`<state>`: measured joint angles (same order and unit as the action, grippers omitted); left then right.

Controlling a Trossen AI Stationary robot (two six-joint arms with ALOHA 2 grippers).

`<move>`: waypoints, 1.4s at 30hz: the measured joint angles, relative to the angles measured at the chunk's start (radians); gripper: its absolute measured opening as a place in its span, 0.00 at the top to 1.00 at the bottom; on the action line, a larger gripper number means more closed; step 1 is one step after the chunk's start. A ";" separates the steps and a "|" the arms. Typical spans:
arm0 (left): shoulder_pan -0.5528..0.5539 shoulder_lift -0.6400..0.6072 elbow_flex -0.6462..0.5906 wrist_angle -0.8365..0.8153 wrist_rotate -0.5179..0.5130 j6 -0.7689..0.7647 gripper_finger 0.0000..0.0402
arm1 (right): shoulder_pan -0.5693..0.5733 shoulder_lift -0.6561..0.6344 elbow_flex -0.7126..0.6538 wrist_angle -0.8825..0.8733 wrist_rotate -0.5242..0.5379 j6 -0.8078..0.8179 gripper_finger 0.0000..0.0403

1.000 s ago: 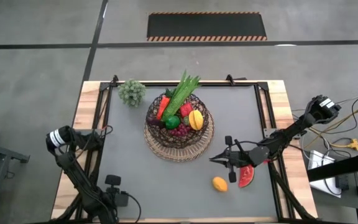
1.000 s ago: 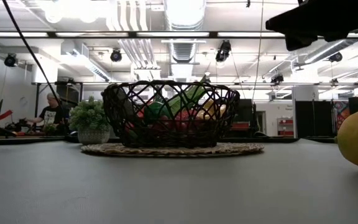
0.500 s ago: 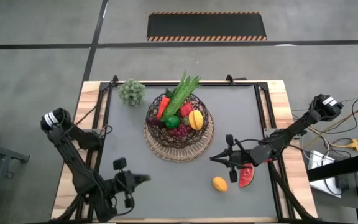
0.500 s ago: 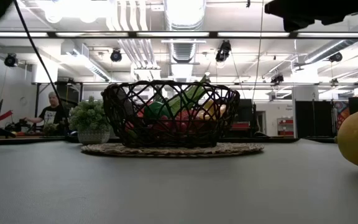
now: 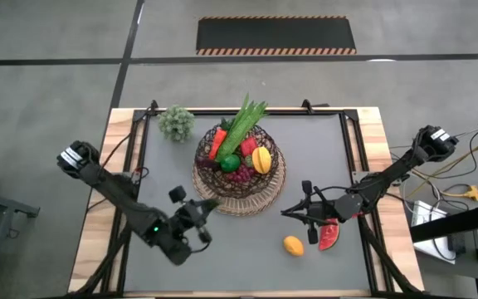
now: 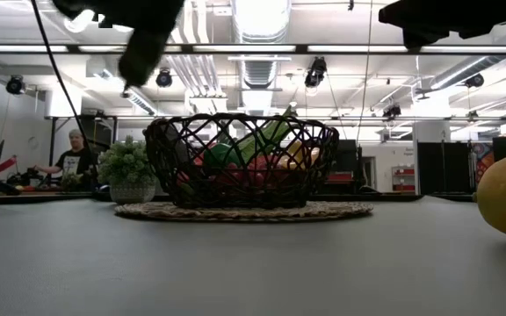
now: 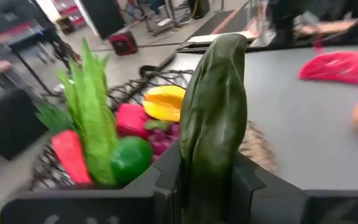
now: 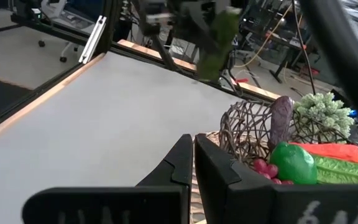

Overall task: Build produce basket
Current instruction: Put the green chili pepper into the basket

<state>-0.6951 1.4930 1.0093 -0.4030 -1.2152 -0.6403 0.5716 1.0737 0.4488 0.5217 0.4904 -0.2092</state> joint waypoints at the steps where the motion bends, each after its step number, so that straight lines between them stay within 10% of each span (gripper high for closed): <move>1: 0.020 -0.001 0.006 0.010 0.002 0.051 0.87 | 0.000 0.000 0.000 0.000 0.000 0.000 0.98; 12: 0.309 -0.005 0.006 0.396 0.160 0.556 0.87 | 0.000 0.001 -0.001 -0.003 0.000 0.016 0.98; 22: 0.510 0.038 -0.004 0.361 0.244 0.469 0.87 | 0.000 0.001 -0.002 -0.047 0.006 0.055 0.98; 42: 0.497 0.033 -0.253 0.666 0.201 0.200 0.87 | 0.000 0.000 -0.002 -0.062 0.006 0.104 0.98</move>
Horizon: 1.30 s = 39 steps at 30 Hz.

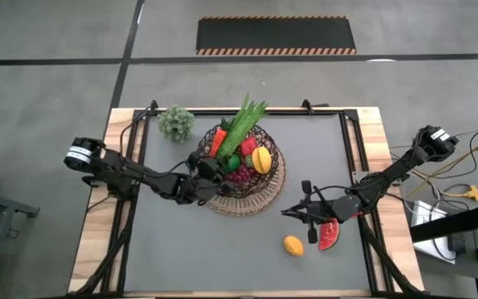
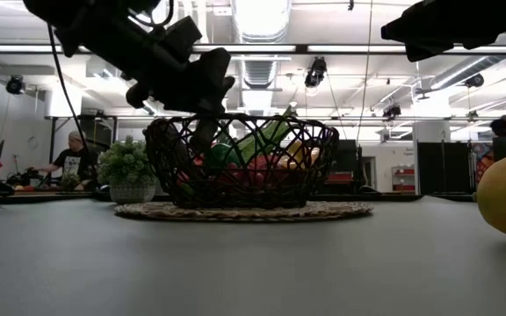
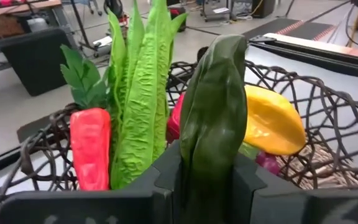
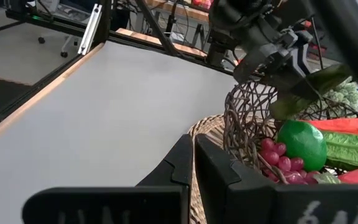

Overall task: Build produce basket
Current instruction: Put the green chili pepper into the basket, then put the yellow lemon into the basket

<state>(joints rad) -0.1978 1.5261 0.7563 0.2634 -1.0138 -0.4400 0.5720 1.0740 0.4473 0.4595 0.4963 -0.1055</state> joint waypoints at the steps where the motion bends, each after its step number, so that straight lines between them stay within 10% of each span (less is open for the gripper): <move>1: 0.000 -0.001 -0.004 0.003 0.003 0.000 0.86 | 0.000 0.000 0.000 0.000 0.000 0.000 0.98; 14: -0.005 -0.005 -0.015 0.018 0.015 -0.026 0.59 | 0.000 0.000 0.000 0.000 -0.001 0.002 0.98; 28: -0.062 -0.306 -0.016 -0.087 0.031 0.217 0.57 | 0.000 0.000 0.000 -0.012 -0.001 0.016 0.98; 35: -0.111 -0.387 -0.062 0.049 0.633 0.286 0.57 | 0.000 0.004 0.003 -0.006 -0.007 0.060 0.98; 39: -0.186 -0.316 -0.139 0.165 0.695 0.297 0.57 | 0.000 0.036 0.001 -0.007 -0.007 0.131 0.98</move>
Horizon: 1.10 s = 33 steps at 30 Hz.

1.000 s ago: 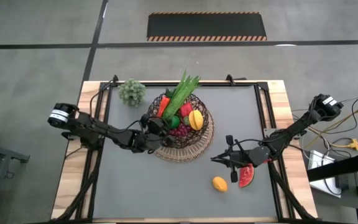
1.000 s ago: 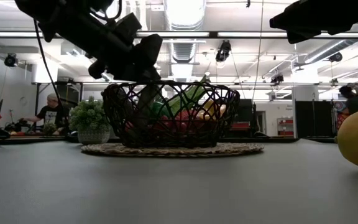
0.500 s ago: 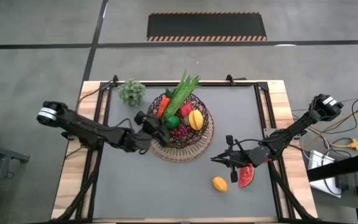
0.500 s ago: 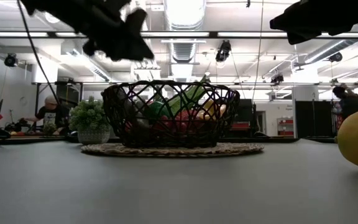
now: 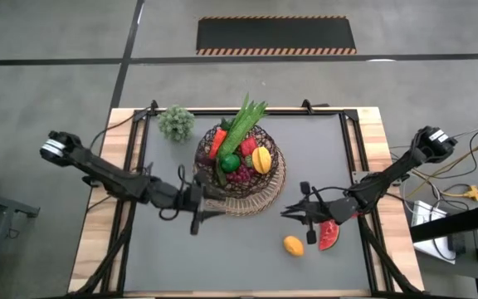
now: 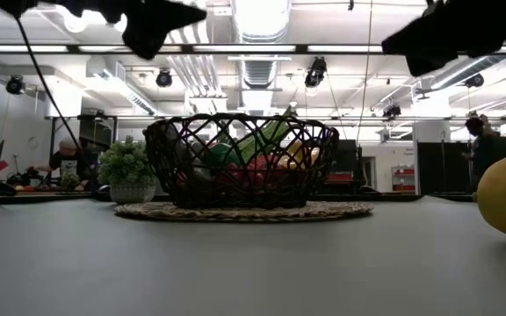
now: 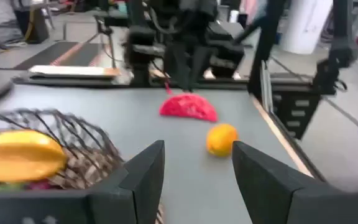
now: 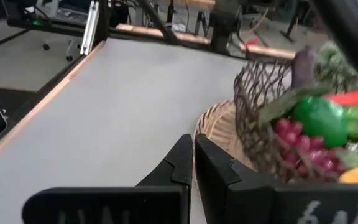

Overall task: Build produce basket
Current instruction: Put the yellow lemon into the basket

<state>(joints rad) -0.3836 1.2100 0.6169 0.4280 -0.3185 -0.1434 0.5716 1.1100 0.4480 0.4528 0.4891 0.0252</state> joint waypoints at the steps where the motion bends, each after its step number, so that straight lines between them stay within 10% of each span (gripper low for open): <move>1: -0.014 0.023 -0.019 0.035 0.000 0.001 0.57 | 0.000 0.011 0.001 0.000 0.000 0.020 0.98; 10: -0.047 0.153 -0.063 0.217 0.001 0.132 0.57 | 0.020 0.128 0.116 -0.082 -0.001 0.182 0.98; 26: -0.047 0.028 -0.058 0.219 0.000 0.327 0.57 | 0.112 0.368 0.656 -1.169 -0.007 0.633 0.96; 33: -0.047 0.002 -0.059 0.214 0.000 0.344 0.57 | 0.098 0.498 0.815 -1.421 -0.086 0.747 0.75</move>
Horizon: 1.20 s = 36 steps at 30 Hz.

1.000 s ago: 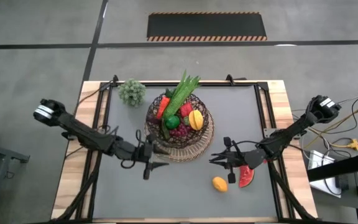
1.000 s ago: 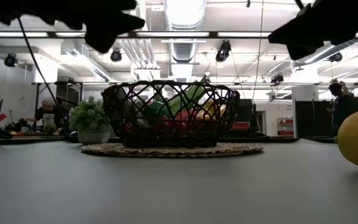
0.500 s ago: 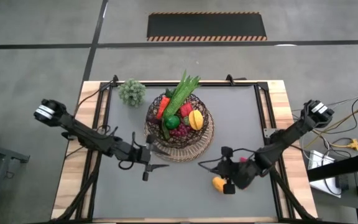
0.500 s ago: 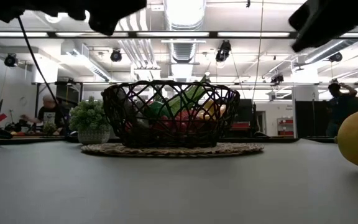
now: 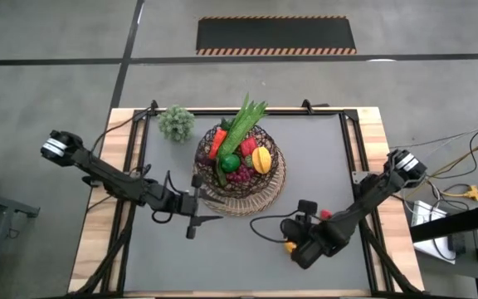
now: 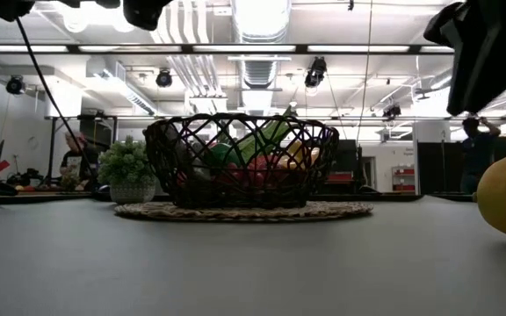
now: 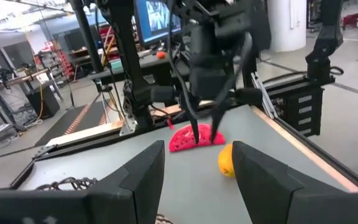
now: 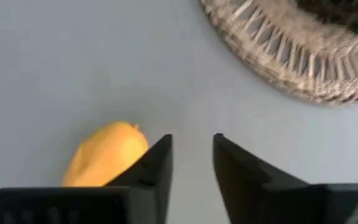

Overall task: Build produce basket
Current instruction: Put the yellow lemon into the basket

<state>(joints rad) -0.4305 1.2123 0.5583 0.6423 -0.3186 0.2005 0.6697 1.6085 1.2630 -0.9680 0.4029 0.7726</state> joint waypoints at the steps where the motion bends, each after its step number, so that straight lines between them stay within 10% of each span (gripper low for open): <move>1: 0.000 -0.006 0.000 0.001 0.000 0.000 0.57 | 0.000 0.011 0.014 -0.019 -0.010 0.010 0.70; 14: 0.001 -0.018 0.003 0.014 -0.010 0.069 0.57 | 0.114 0.032 -0.050 0.079 -0.006 0.116 0.32; 36: 0.001 -0.018 0.004 0.032 -0.011 0.071 0.57 | 0.127 0.029 -0.223 0.327 -0.008 0.198 0.45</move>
<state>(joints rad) -0.4294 1.1942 0.5625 0.6739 -0.3298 0.2712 0.7963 1.6378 1.0397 -0.6406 0.3946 0.9703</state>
